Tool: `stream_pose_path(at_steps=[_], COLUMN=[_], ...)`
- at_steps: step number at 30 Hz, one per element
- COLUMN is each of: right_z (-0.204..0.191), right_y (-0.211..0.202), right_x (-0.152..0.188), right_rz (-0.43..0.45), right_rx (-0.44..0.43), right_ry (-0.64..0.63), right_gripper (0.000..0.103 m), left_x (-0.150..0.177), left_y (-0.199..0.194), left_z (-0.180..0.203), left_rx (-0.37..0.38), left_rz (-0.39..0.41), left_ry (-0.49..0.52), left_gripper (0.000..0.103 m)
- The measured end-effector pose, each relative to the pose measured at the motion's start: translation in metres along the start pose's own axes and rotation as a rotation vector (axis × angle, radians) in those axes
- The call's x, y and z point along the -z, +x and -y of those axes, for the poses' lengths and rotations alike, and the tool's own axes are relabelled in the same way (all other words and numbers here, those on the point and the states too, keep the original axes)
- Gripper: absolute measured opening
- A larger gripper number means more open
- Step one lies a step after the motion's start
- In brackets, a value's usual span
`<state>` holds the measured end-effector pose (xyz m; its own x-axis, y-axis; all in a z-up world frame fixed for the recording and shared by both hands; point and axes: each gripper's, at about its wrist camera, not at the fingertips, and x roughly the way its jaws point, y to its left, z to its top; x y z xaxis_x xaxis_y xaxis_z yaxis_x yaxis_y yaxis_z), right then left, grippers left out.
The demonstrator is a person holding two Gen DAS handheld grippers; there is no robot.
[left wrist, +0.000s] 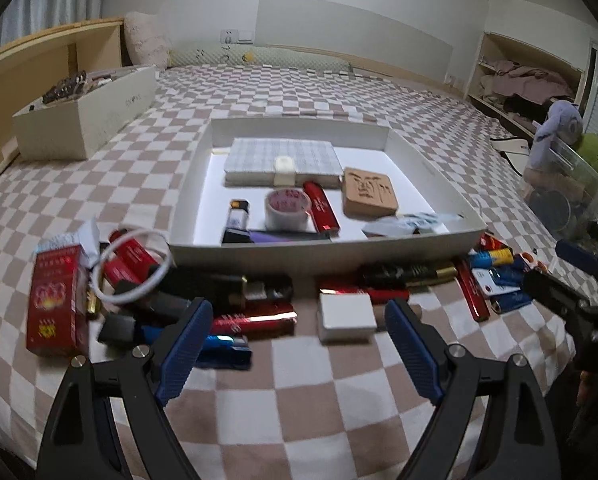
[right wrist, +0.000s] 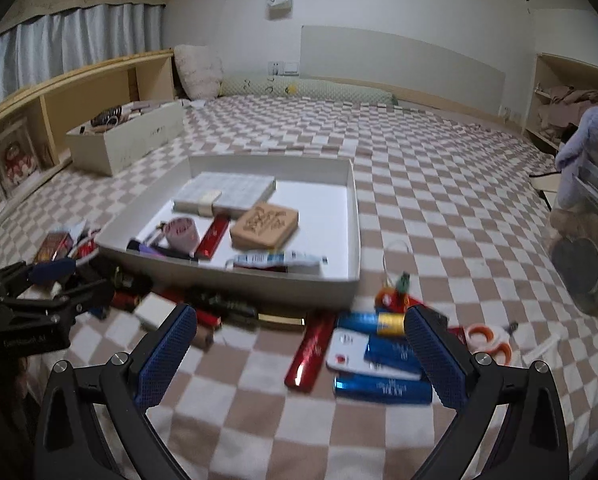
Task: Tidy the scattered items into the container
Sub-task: 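Withdraw both grippers from the tray toward the remaining items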
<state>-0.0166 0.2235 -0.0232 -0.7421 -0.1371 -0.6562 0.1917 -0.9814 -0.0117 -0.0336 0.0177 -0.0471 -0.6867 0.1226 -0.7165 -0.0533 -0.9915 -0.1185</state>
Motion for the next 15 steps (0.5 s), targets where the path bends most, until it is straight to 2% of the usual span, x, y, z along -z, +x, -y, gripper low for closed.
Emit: stream_pose_path(at_steps=[10, 13, 15], right_z=[0.023, 0.030, 0.033], right_y=[0.001, 0.002, 0.004], right_x=[0.027, 0.031, 0.033], right_rz=[-0.094, -0.122, -0.151], right_rx=[0.028, 0.008, 0.004], right_ry=[0.088, 0.108, 0.108], right_gripper=[0.103, 0.103, 0.103], left_x=[0.019, 0.024, 0.025], left_y=[0.017, 0.022, 0.026], left_z=[0.025, 0.031, 0.033], left_rx=[0.013, 0.008, -0.002], left_rz=[-0.035, -0.044, -0.052], left_ry=[0.040, 0.054, 0.052], left_gripper=[0.088, 0.088, 0.097])
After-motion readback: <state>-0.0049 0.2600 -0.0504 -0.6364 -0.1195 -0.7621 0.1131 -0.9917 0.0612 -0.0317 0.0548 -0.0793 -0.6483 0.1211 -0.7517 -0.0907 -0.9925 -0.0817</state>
